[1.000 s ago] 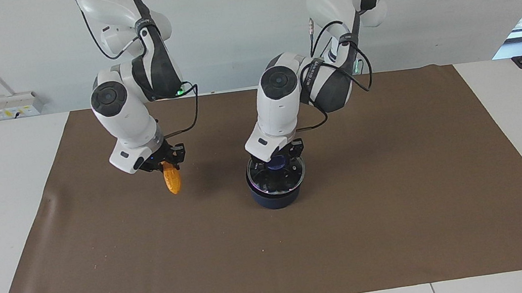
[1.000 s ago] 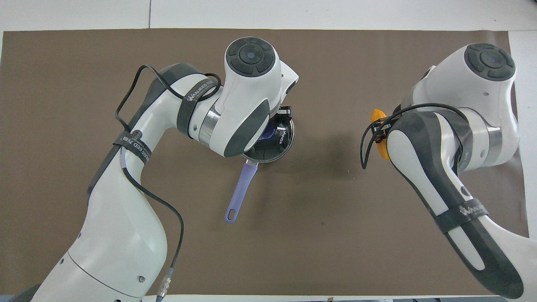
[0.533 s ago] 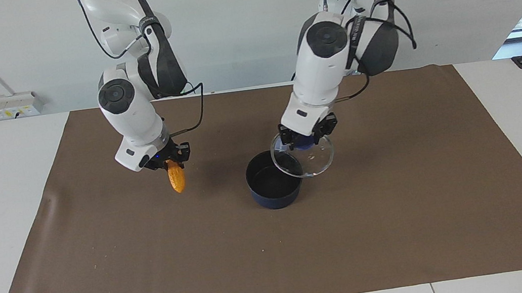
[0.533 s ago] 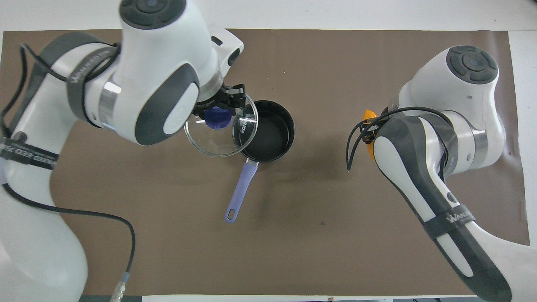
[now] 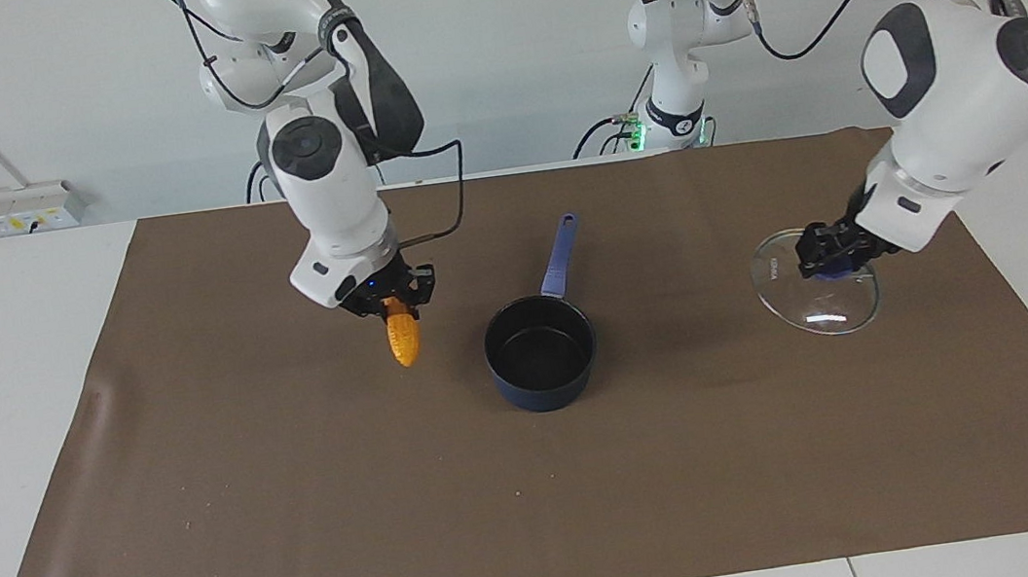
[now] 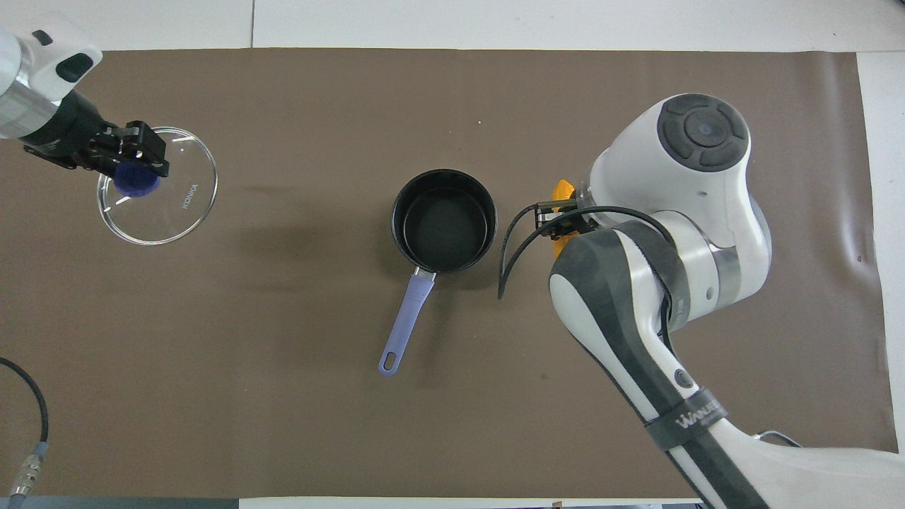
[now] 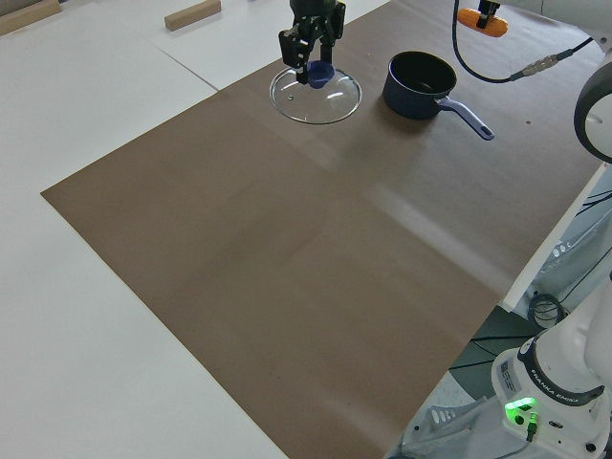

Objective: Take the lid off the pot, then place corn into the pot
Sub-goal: 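Lift the glass lid off the pot with the left gripper and set it aside, then carry the corn over the pot with the right gripper and release it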

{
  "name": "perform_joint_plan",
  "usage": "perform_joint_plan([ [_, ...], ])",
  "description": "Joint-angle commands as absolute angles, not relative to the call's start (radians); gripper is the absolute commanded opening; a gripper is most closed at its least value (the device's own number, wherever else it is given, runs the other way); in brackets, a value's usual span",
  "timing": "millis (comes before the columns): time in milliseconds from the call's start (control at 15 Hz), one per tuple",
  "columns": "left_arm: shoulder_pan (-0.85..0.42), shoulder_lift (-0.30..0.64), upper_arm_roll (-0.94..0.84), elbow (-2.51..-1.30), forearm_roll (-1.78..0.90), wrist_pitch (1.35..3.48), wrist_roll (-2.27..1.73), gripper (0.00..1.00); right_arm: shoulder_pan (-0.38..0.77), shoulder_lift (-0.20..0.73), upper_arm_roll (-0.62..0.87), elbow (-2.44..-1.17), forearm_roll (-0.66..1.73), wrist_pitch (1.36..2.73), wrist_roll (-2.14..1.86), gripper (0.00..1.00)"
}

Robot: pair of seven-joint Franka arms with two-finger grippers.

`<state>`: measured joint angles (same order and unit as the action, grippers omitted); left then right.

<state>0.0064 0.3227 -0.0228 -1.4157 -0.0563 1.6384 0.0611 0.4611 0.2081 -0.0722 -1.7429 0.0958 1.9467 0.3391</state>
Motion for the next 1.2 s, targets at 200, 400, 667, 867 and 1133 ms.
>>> perform_joint_plan([
  [200, 0.09, 0.175, -0.032, -1.862, -0.034, 2.008, 0.19, 0.0, 0.616, 0.472, -0.064, -1.477, 0.097, 1.997, 0.564, 0.0],
  [400, 0.089, 0.196, -0.032, -1.894, -0.014, 2.043, 0.203, 0.0, 0.647, 0.518, -0.064, -1.499, 0.094, 2.115, 0.577, 0.0],
  [667, 0.09, 0.209, -0.032, -1.946, -0.008, 2.12, 0.202, 0.0, 0.673, 0.531, -0.066, -1.541, 0.091, 2.154, 0.581, 0.0],
  [867, 0.091, 0.212, -0.032, -1.979, -0.006, 2.169, 0.202, 0.0, 0.666, 0.528, -0.066, -1.562, 0.089, 2.172, 0.58, 0.0],
  [1133, 0.091, 0.23, -0.032, -1.98, -0.008, 2.174, 0.199, 0.0, 0.66, 0.526, -0.066, -1.58, 0.091, 2.209, 0.578, 0.26],
])
